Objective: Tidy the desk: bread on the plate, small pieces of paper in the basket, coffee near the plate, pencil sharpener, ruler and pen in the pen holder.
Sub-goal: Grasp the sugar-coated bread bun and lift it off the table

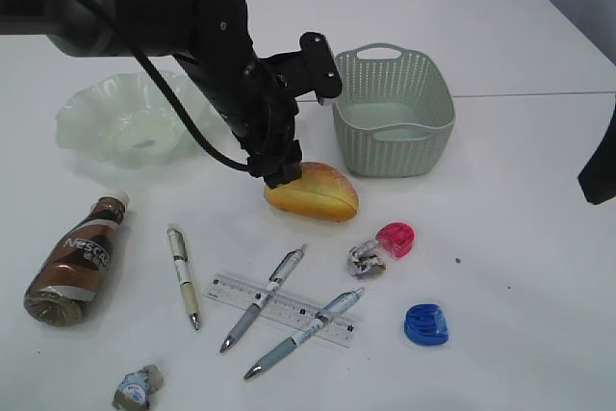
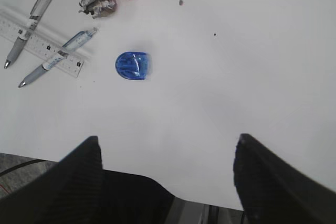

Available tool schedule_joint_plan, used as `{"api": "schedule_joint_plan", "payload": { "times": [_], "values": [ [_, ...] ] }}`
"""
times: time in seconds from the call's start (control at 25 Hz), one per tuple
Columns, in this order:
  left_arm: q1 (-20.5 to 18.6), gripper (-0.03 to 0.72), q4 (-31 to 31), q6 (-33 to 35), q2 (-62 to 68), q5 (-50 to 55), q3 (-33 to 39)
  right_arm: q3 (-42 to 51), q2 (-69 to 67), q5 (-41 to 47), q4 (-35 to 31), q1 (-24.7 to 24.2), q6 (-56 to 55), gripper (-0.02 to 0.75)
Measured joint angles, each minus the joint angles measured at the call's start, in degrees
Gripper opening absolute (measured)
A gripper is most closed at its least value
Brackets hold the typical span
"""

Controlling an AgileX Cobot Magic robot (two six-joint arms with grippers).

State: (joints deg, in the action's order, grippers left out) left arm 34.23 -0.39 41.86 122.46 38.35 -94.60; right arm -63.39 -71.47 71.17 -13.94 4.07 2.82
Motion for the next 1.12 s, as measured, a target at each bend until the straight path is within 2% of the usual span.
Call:
{"api": "schedule_joint_plan", "payload": {
  "times": [0.4, 0.68, 1.12],
  "values": [
    [0.09, 0.469, -1.56, 0.10, 0.31, -2.51, 0.00, 0.00, 0.00, 0.00, 0.00, 0.00, 0.22, 0.569],
    [0.09, 0.578, -4.53, 0.10, 0.31, -2.07, 0.00, 0.00, 0.00, 0.00, 0.00, 0.00, 0.22, 0.569],
    [0.09, 0.585, -7.09, 0.22, 1.31, -4.68, 0.00, 0.00, 0.00, 0.00, 0.00, 0.00, 0.22, 0.569]
  ]
}}
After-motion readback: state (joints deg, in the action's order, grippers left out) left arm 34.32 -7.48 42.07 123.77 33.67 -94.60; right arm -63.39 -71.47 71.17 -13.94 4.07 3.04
